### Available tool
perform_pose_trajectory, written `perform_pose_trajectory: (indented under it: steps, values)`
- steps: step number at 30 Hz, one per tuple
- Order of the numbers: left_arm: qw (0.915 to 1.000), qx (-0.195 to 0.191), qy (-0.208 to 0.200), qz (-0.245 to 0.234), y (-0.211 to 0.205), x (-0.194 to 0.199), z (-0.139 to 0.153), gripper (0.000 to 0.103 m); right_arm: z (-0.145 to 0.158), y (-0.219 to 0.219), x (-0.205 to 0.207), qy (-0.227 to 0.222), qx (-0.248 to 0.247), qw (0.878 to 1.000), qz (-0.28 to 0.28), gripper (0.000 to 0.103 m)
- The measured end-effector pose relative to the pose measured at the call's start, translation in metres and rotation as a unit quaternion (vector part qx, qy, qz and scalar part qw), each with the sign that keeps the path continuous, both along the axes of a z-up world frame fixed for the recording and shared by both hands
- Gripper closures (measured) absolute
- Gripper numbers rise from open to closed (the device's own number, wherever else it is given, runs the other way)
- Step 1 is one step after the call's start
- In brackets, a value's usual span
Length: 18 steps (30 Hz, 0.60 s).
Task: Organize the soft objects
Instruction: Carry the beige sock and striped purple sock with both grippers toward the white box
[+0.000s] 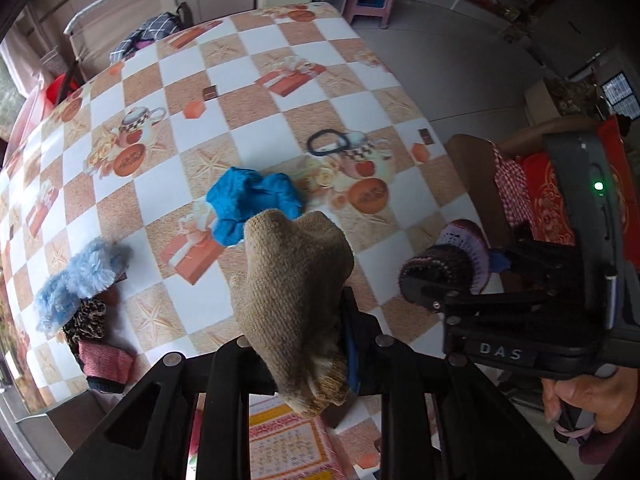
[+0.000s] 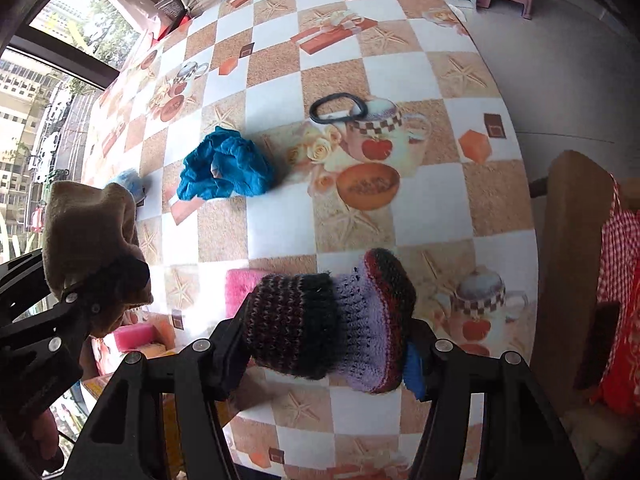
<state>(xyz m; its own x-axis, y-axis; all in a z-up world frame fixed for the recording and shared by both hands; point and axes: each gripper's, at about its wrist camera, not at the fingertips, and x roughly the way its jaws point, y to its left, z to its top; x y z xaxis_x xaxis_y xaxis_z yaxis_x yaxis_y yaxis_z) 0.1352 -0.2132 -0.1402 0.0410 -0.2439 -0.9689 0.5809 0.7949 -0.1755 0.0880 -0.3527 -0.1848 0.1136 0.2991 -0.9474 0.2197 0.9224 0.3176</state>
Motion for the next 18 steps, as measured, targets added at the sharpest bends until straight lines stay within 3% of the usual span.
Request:
perform_pose_trajectory:
  steps: [9,18]
  values:
    - [0.9935,-0.048,0.001,-0.104,-0.007,-0.094,0.034,0.078,0.009,0.005,-0.080,0.026,-0.023,0.998,-0.047,0.040]
    - [0.9829,-0.067,0.019,-0.171,0.043,-0.172,0.049,0.078,0.019,0.047,-0.133,0.034,-0.031,0.998,-0.048,0.040]
